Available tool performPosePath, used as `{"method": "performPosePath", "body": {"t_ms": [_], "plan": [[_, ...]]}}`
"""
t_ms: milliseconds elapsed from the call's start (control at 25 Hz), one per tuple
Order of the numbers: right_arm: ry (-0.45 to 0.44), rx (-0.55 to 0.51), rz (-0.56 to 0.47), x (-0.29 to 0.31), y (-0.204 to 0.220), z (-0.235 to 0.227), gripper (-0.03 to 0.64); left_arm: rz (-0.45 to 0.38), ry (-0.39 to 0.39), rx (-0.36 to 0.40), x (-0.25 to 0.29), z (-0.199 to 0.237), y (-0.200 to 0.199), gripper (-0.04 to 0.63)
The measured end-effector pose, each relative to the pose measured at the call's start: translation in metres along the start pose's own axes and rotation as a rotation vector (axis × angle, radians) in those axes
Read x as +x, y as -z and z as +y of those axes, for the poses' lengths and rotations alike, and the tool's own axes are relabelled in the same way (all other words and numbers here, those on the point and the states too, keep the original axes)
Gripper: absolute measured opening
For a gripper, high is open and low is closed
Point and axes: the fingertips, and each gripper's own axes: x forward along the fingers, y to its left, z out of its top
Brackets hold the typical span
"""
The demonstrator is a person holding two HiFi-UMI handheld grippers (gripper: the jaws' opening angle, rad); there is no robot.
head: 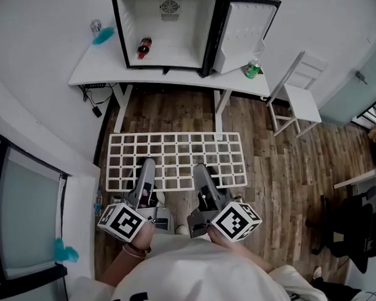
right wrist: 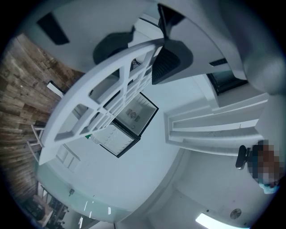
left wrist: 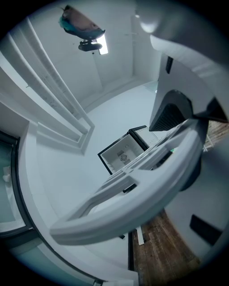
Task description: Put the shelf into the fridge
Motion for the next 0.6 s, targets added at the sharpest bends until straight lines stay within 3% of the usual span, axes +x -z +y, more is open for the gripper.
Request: {"method": "performPosePath", "body": {"t_ms": [600], "plan": [[0.024, -0.019, -0.018, 0.105, -0.018, -0.009, 0.133, 0.014, 0.025, -0.02, 0.09, 0.051, -0.043, 0.126]]}}
